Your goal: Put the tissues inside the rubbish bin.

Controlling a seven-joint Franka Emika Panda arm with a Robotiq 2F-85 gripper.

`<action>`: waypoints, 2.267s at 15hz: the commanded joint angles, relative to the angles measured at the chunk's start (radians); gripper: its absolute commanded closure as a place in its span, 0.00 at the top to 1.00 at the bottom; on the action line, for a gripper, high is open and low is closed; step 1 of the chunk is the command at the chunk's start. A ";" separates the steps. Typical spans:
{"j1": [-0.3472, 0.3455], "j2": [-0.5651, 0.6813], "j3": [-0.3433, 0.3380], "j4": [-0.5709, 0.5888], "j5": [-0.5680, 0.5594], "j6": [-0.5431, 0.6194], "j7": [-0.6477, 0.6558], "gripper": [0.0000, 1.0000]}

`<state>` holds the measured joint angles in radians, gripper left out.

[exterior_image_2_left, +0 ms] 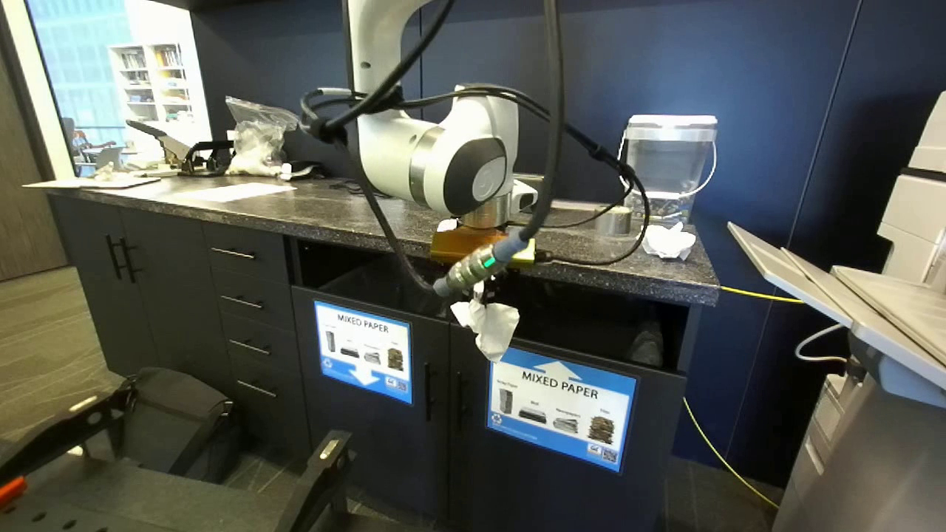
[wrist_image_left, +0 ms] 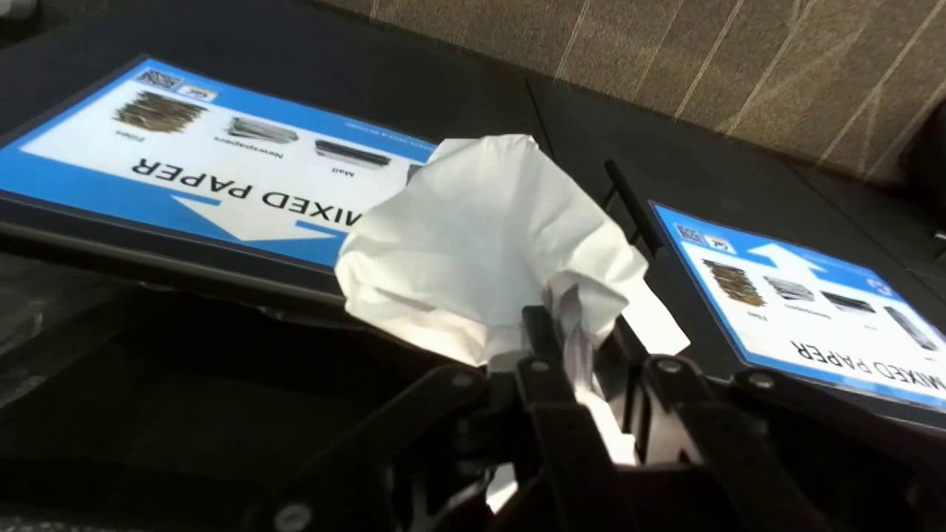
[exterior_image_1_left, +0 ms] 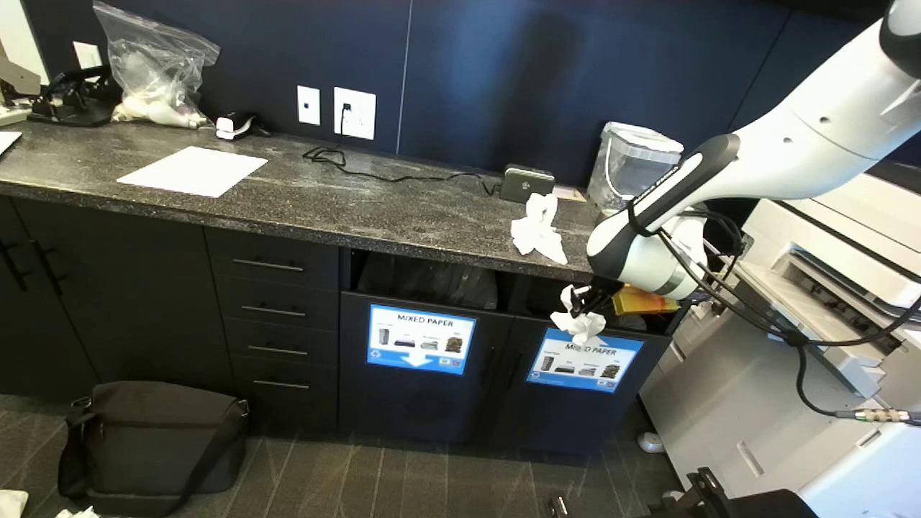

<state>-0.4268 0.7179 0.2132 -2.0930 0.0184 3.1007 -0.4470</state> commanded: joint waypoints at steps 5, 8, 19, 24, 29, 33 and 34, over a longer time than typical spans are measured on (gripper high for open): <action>-0.076 0.153 0.036 0.027 -0.222 0.274 0.025 0.20; -0.087 0.223 0.014 0.060 -0.314 0.373 0.054 0.20; -0.045 0.530 -0.087 0.356 -0.387 0.740 0.327 0.21; -0.014 0.664 -0.093 0.536 -0.341 0.830 0.469 0.19; 0.042 0.736 -0.117 0.679 -0.267 0.929 0.541 0.21; 0.082 0.788 -0.140 0.782 -0.219 0.978 0.570 0.20; 0.088 0.807 -0.143 0.810 -0.212 0.987 0.580 0.20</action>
<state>-0.3756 1.4416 0.0970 -1.4160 -0.2255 4.0160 0.0897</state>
